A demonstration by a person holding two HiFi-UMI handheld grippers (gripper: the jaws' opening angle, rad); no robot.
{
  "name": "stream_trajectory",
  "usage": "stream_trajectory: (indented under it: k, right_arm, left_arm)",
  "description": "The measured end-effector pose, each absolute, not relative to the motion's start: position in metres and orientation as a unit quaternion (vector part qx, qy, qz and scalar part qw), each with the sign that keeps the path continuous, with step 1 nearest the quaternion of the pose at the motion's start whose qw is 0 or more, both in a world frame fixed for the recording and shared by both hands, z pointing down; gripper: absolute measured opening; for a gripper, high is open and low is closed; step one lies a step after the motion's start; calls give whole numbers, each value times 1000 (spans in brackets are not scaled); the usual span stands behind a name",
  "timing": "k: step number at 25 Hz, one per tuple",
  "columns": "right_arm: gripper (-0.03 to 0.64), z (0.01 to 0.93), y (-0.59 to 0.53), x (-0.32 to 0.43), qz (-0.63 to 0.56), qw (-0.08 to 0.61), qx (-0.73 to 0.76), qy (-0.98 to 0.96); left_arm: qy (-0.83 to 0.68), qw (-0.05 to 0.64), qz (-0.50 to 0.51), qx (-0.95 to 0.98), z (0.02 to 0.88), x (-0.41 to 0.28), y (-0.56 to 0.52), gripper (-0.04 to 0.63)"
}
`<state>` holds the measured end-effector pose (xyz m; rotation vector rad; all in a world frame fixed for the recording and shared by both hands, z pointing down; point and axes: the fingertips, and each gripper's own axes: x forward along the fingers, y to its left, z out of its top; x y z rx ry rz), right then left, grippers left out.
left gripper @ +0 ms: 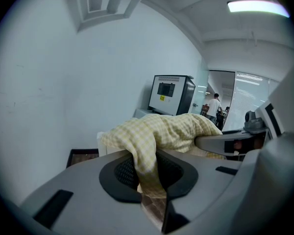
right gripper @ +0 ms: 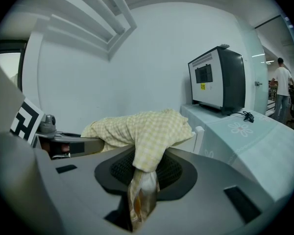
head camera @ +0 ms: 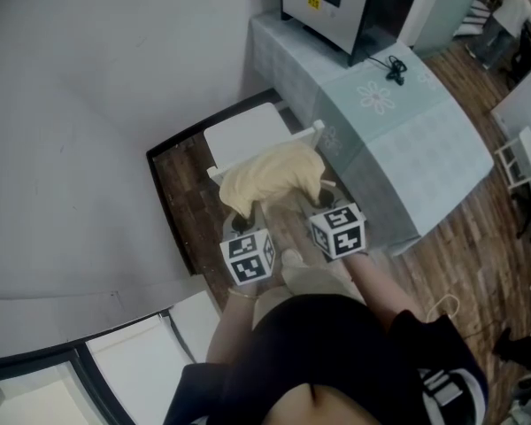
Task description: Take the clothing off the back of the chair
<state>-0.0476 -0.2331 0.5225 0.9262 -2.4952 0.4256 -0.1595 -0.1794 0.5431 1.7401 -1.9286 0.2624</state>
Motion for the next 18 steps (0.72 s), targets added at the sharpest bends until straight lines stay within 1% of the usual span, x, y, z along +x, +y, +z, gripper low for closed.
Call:
stream_trajectory:
  k: [18]
  right_arm:
    - [97, 504, -156, -18, 142, 209, 343, -905]
  left_arm:
    - [-709, 248, 84, 655, 524, -132, -108, 52]
